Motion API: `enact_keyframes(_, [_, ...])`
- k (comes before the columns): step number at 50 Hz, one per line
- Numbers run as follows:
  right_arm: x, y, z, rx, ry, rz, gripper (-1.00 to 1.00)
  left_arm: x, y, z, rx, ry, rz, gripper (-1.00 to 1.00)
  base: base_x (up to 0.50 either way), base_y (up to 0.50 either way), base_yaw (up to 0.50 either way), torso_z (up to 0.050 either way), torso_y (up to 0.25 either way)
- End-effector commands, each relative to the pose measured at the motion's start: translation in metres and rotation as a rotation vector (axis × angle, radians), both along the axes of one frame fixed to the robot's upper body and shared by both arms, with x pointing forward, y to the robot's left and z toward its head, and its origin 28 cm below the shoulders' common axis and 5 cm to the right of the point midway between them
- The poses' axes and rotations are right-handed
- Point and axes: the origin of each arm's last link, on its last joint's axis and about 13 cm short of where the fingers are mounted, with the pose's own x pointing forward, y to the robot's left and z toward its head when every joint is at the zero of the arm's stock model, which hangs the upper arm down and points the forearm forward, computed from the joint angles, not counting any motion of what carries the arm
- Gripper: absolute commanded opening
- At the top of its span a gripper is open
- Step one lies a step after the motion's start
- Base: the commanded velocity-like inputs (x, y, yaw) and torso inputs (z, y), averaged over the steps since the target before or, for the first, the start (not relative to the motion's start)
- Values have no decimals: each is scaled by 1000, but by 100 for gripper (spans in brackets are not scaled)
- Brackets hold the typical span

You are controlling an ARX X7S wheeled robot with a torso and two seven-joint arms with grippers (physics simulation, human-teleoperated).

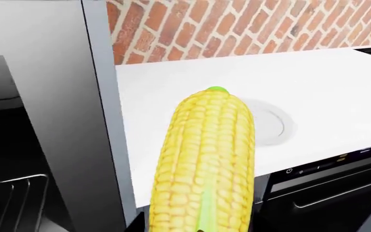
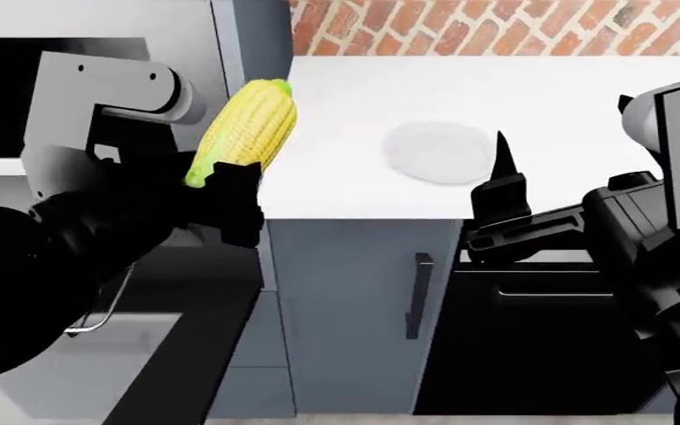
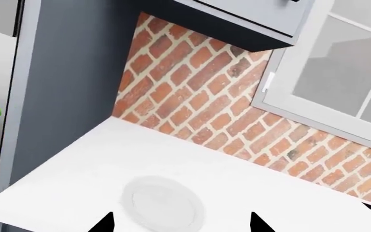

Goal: Place the corn on the rack of the oven.

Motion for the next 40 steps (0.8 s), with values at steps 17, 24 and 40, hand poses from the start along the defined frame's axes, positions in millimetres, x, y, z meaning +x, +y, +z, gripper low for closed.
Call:
enact_keyframes(17, [0,-1,-2,-2,4,-2,100,1,0,2,-6,-16,13,-100,0,500,0,1,1])
enact_keyframes(24, [1,-1,-2,-2,3,-2,100,2,0,2,-5,-17,14,-100,-1,500,0,0,0])
enact_keyframes(40, [2,-1,-3,-2,4,-2,100,3,0,1,-5,-18,17,-100,-1,500,0,0,1])
